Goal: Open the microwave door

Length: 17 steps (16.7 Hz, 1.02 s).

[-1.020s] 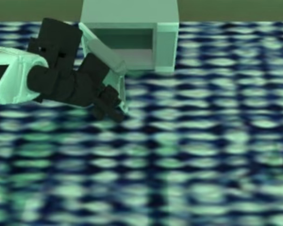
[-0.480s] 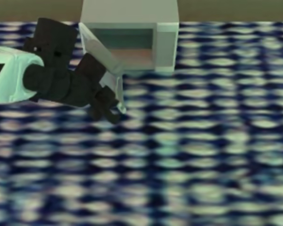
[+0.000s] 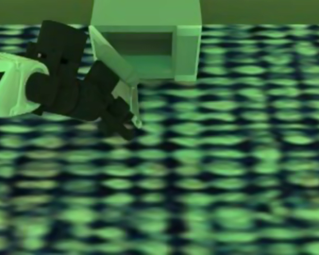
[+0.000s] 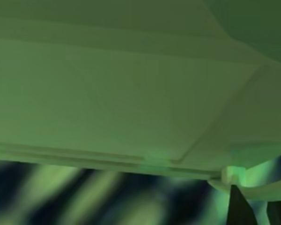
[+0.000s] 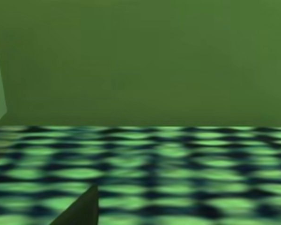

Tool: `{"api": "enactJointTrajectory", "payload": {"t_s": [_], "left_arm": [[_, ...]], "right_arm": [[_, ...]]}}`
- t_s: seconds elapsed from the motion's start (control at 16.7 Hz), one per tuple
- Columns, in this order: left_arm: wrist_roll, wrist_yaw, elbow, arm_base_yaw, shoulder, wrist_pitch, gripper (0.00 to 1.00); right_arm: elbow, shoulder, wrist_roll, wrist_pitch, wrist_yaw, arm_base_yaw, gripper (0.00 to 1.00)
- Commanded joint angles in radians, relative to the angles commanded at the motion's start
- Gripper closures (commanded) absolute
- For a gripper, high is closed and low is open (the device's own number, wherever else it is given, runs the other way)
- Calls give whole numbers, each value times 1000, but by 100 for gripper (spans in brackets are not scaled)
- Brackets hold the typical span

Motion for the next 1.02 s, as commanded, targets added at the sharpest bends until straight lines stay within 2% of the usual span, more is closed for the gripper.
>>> {"api": "enactJointTrajectory", "payload": {"t_s": [0.72,1.02], "left_arm": [[0,0,0,0,0,0,100],[28,23,-2,8,-1,-14,100]], "right_arm": [[0,0,0,0,0,0,0],[0,0,0,0,0,0,0]]}}
